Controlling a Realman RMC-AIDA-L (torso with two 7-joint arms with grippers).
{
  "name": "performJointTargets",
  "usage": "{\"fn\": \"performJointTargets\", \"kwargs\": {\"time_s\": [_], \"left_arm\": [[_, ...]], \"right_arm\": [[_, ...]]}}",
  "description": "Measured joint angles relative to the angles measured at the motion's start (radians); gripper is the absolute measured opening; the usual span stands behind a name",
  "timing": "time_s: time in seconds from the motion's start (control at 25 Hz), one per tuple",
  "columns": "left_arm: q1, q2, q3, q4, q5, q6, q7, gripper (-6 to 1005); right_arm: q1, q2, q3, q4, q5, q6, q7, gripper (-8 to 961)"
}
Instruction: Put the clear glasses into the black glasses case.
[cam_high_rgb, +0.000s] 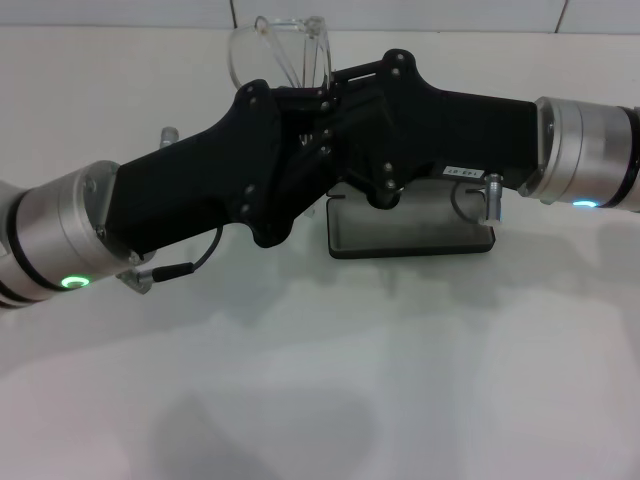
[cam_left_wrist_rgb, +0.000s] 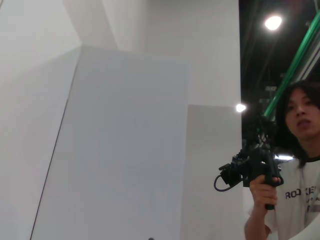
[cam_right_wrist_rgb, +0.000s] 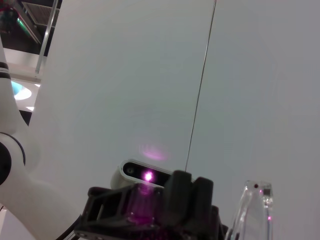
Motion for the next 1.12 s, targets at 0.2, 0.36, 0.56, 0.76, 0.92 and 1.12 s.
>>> {"fn": "performJointTargets", "kwargs": {"time_s": [0.2,0.36,0.56,0.76,0.92,1.12], "left_arm": [[0.002,0.001,0.000,-0.005,0.001,0.002,0.001,66],[0.012,0.007,0.000,-0.003,0.007,0.013,-0.003,66],[0.048,0.023,-0.007,0.012,0.002,0.043,-0.004,66],[0.090,0.049,-0.084,0.012,0.001,0.093,-0.008,66],[0.132,0.073,-0.183,0.019,-0.001,0.128,-0.022,66],[0.176,0.085,-0.252,0.058,-0.003,0.129,-0.050,67]], "right_arm": [[-0.005,0.000,0.001,0.000,0.000,0.001,0.000,113],[-0.020,-0.003,0.008,-0.004,0.000,0.003,0.001,113],[-0.055,-0.009,0.009,-0.037,0.000,0.014,0.006,116],[-0.119,-0.029,0.012,-0.182,-0.119,0.061,0.136,118],[-0.242,-0.043,0.013,-0.547,-0.477,0.196,0.430,119],[-0.338,-0.009,-0.028,-0.986,-1.062,0.228,0.882,121]]}}
